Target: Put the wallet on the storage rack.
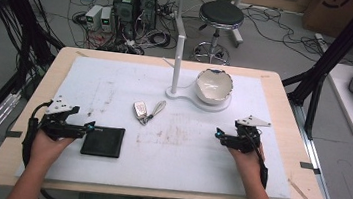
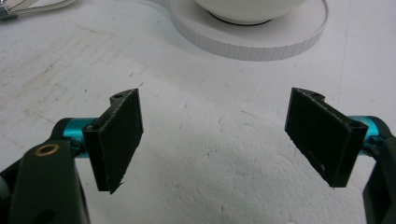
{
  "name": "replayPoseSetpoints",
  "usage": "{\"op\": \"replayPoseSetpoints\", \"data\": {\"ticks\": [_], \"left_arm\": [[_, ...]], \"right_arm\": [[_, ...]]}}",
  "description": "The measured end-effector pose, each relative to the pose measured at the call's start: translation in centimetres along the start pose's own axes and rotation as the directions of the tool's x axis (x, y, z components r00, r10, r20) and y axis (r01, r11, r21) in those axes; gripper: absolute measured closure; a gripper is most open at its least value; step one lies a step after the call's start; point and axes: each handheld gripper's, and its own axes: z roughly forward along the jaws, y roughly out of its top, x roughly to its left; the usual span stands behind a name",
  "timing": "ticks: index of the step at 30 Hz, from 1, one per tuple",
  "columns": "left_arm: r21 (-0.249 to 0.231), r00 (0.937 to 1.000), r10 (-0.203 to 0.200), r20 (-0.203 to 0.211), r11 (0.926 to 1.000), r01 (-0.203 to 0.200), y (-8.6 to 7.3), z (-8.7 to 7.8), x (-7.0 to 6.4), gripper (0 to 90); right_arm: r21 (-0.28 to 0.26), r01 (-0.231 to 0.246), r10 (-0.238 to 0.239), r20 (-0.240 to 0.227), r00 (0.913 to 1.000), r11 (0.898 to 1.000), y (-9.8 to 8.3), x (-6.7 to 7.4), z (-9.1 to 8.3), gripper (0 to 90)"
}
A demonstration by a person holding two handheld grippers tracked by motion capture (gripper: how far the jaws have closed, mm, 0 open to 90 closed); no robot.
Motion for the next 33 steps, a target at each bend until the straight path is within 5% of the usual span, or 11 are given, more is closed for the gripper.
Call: {"op": "replayPoseSetpoints", "data": {"ticks": [10, 21, 24, 33], "left_arm": [[-0.003, 1.0, 0.004, -0.002, 1.0, -0.004, -0.2, -0.4, 0.0, 16.4], [0.001, 0.9991, 0.001, -0.043, 1.0, -0.001, -1.8, -2.8, 0.0, 16.4], [-0.001, 0.9984, -0.006, -0.056, 1.0, 0.006, -2.3, -3.6, 0.0, 16.4], [-0.005, 0.9978, -0.011, -0.065, 0.9999, 0.011, -3.9, -5.8, -0.3, 16.5]], "right_arm": [[-0.012, 0.0, -0.001, -0.05, 0.9987, 1.0, 0.3, 1.3, 0.1, 19.4], [-0.032, 0.015, -0.018, -0.114, 0.9933, 0.999, 2.7, 5.7, 2.0, 19.3], [-0.032, 0.022, -0.026, -0.141, 0.9897, 0.999, 3.0, 6.5, 2.5, 19.3], [-0.017, 0.086, -0.087, -0.266, 0.9602, 0.996, 5.0, 10.6, 4.8, 19.3]]}}
